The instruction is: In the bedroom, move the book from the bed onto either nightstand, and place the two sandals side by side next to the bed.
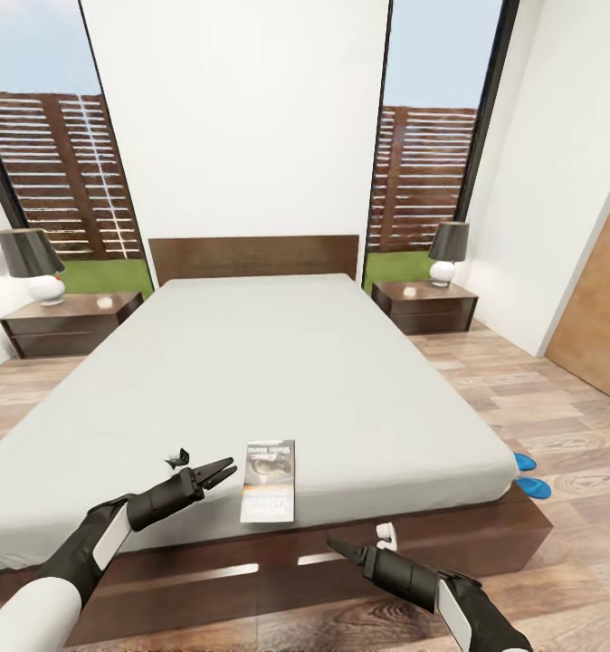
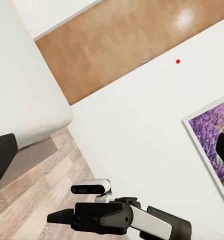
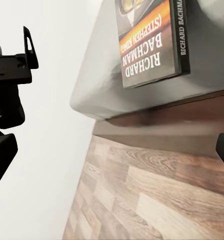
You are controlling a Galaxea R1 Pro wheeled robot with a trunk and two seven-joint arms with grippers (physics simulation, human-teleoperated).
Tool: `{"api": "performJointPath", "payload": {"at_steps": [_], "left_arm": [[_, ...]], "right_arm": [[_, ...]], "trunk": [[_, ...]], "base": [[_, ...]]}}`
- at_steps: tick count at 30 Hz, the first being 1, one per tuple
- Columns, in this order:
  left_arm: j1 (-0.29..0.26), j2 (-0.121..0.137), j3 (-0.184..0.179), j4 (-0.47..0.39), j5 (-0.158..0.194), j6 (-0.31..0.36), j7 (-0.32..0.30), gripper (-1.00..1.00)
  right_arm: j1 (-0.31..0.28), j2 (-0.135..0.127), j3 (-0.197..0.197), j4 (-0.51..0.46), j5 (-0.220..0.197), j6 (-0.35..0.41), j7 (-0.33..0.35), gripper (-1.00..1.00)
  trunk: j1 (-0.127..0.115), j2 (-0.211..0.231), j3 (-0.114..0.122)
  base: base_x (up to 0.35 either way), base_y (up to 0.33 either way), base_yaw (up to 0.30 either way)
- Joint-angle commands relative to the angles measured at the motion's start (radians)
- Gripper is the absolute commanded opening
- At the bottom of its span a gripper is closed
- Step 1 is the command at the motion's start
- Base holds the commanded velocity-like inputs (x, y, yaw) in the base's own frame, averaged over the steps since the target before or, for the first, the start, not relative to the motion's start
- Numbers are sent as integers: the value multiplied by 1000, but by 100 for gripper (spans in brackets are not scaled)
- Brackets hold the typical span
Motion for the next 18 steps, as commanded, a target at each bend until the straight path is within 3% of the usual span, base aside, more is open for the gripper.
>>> {"api": "performJointPath", "payload": {"at_steps": [1,10,18], "left_arm": [[-1,0,0,0,2,11,-2,100],[-1,0,-1,0,2,11,-2,100],[-1,0,0,0,2,11,-2,100]], "right_arm": [[-1,1,-6,0,1,10,4,100],[-1,1,-6,0,1,10,4,100],[-1,0,-6,0,1,10,4,100]], "trunk": [[4,-8,-4],[8,-15,-7],[8,-15,-7]], "base": [[0,0,0],[6,0,0],[137,0,0]]}}
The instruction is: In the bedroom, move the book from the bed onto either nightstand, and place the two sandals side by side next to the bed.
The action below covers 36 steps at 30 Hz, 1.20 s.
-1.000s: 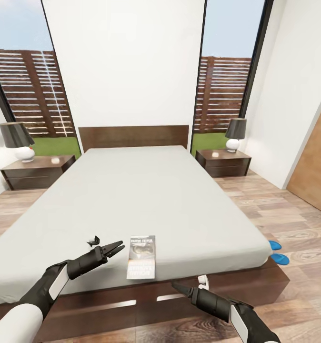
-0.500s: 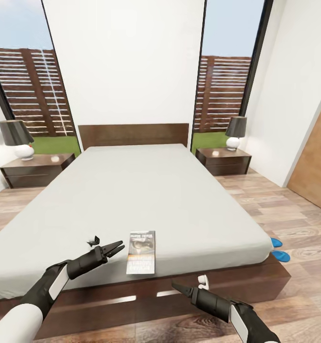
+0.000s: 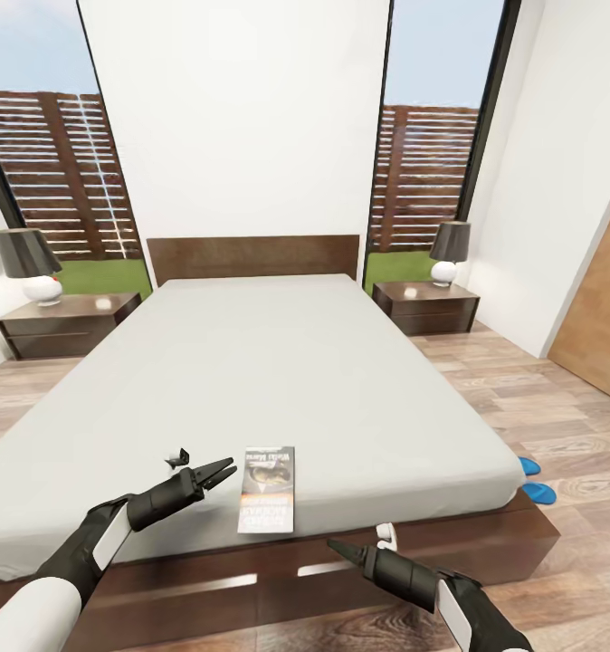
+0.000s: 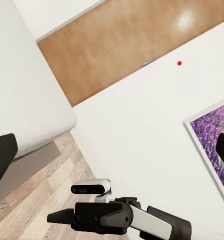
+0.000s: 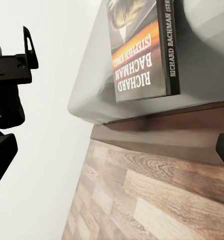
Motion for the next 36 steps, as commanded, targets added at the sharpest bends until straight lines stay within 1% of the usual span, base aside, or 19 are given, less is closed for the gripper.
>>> {"api": "performJointPath", "payload": {"at_steps": [1,7,14,24,30,36], "left_arm": [[0,0,0,0,2,10,-2,100],[0,0,0,0,2,10,-2,100],[0,0,0,0,2,10,-2,100],[0,0,0,1,2,10,-2,100],[0,0,0,1,4,10,-2,100],[0,0,1,1,4,10,-2,100]], "right_arm": [[-1,1,-6,0,1,10,4,100],[-1,2,-6,0,1,10,4,100],[-1,2,-6,0,1,10,4,100],[-1,2,-6,0,1,10,4,100],[-1,2,-6,0,1,10,3,100],[-1,2,-6,0,1,10,3,100]], "trunk": [[0,0,-1],[0,0,-1],[0,0,-1],[0,0,-1],[0,0,-1],[0,0,-1]], "base": [[32,0,0],[23,0,0],[186,0,0],[22,0,0],[197,0,0],[40,0,0]]}}
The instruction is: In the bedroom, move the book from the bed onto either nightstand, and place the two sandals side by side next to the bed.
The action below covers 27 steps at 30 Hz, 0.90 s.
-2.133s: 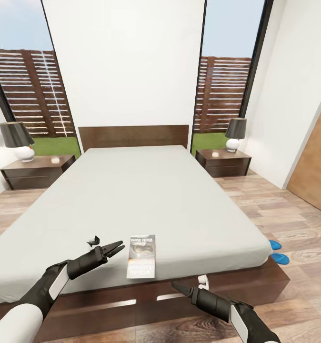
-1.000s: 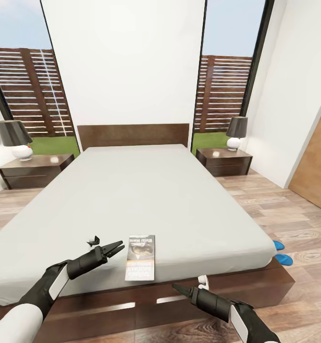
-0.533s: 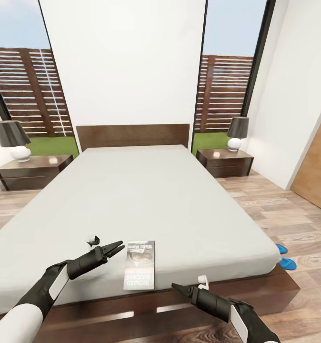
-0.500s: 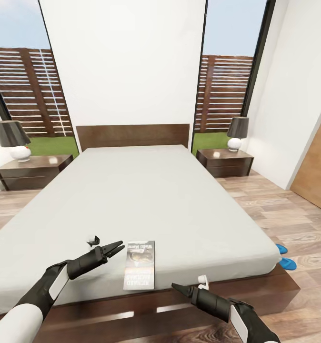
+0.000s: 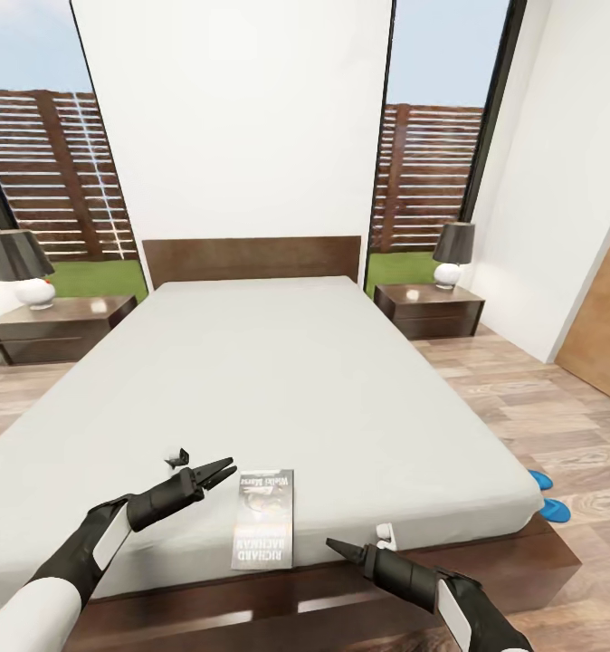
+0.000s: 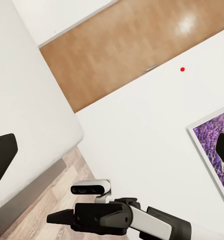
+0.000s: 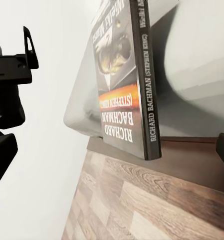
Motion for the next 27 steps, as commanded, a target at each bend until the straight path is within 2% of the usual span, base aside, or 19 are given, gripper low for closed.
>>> {"api": "performJointPath", "payload": {"at_steps": [1,3,11,23,27], "left_arm": [[0,0,0,0,2,10,-2,100],[0,0,-1,-1,2,10,-2,100],[0,0,0,-1,1,10,-2,100],[0,0,0,-1,1,10,-3,100],[0,0,0,-1,2,10,-4,100]], "right_arm": [[0,1,-6,0,1,10,4,100],[0,1,-6,0,1,10,4,100],[0,1,-6,1,1,10,4,100],[0,1,-6,1,1,10,4,100],[0,1,-6,1,1,10,4,100]], "trunk": [[0,0,-1],[0,0,-1],[30,-56,-26],[30,-56,-26],[30,-56,-26]], "base": [[4,0,0],[2,0,0],[0,0,0],[0,2,0],[0,133,0]]}}
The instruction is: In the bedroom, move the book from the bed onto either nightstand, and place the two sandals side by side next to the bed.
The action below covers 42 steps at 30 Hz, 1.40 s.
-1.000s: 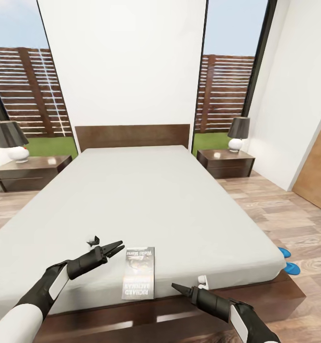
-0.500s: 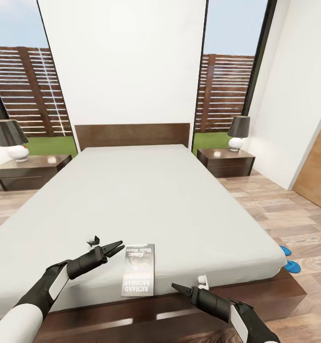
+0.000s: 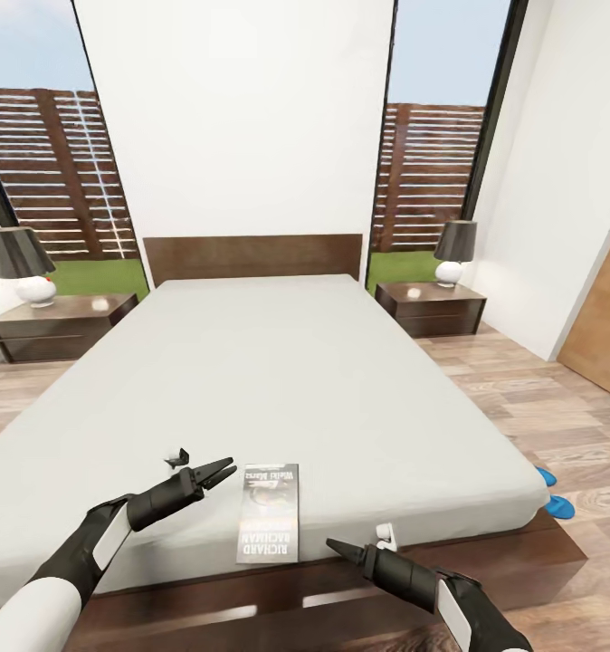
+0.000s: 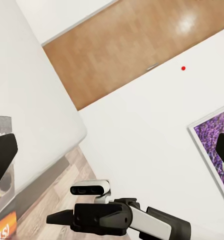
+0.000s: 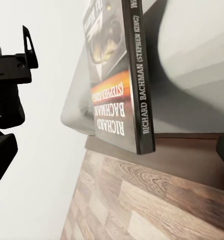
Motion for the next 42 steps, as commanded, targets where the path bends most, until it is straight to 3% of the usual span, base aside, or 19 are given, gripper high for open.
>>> {"api": "performJointPath", "payload": {"at_steps": [1,42], "left_arm": [[0,0,0,0,3,10,-2,100],[0,0,-1,0,2,10,-2,100]], "right_arm": [[-1,1,-6,0,1,10,4,100],[-1,1,-6,-2,1,10,4,100]], "trunk": [[0,0,-1],[0,0,-1]], "base": [[0,95,0],[0,64,0]]}}
